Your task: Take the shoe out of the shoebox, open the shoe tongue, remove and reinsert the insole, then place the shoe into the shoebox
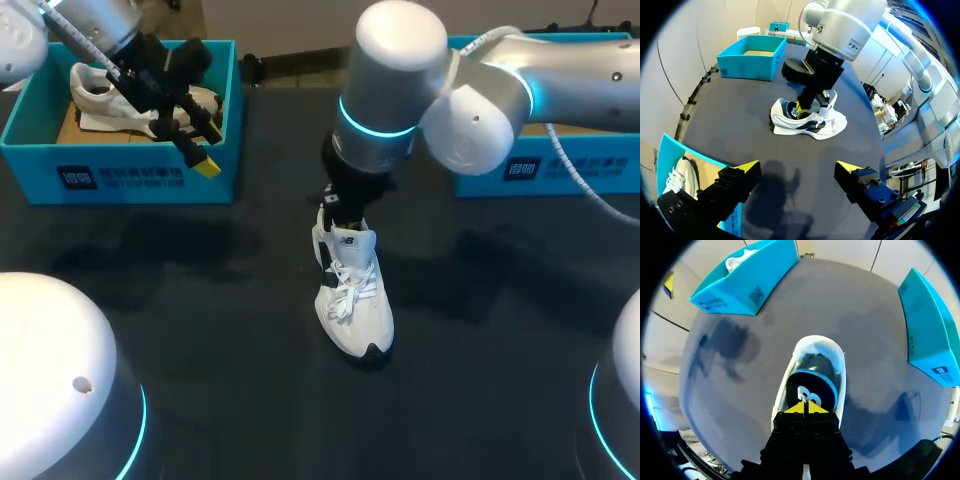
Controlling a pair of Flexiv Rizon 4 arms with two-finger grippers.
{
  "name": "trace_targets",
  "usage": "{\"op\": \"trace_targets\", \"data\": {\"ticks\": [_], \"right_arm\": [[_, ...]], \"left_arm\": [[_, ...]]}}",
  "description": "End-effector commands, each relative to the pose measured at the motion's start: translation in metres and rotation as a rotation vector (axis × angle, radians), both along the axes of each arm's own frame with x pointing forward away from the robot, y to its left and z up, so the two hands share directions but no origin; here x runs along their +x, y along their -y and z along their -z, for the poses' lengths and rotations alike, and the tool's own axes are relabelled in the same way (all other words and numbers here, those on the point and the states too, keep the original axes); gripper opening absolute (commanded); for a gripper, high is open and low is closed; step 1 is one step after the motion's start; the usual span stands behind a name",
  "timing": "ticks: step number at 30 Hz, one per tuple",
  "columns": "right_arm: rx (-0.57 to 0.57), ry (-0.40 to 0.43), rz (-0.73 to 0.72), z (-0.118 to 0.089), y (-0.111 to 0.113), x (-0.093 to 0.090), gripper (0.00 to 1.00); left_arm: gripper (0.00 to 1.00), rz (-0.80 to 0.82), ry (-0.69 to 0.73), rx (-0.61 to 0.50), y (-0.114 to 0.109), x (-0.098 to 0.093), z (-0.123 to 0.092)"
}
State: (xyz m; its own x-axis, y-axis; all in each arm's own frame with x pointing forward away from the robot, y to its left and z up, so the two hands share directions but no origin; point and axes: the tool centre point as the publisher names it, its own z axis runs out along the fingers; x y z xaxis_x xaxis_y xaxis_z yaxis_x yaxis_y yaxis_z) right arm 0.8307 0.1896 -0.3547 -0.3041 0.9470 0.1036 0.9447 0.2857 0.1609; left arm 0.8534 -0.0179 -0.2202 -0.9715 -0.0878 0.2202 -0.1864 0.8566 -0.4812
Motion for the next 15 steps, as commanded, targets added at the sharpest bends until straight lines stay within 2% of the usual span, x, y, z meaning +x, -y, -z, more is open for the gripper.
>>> {"op": "trace_targets", "data": {"ticks": [1, 15], "right_arm": [[-0.014, -0.007, 0.006, 0.005, -0.001, 0.003, 0.0], [-0.017, -0.062, 0.006, 0.033, 0.008, 0.02, 0.0]], "left_arm": [[1.0, -0.001, 0.002, 0.002, -0.001, -0.001, 0.0], [1.0, -0.001, 0.002, 0.002, -0.001, -0.001, 0.0]]}}
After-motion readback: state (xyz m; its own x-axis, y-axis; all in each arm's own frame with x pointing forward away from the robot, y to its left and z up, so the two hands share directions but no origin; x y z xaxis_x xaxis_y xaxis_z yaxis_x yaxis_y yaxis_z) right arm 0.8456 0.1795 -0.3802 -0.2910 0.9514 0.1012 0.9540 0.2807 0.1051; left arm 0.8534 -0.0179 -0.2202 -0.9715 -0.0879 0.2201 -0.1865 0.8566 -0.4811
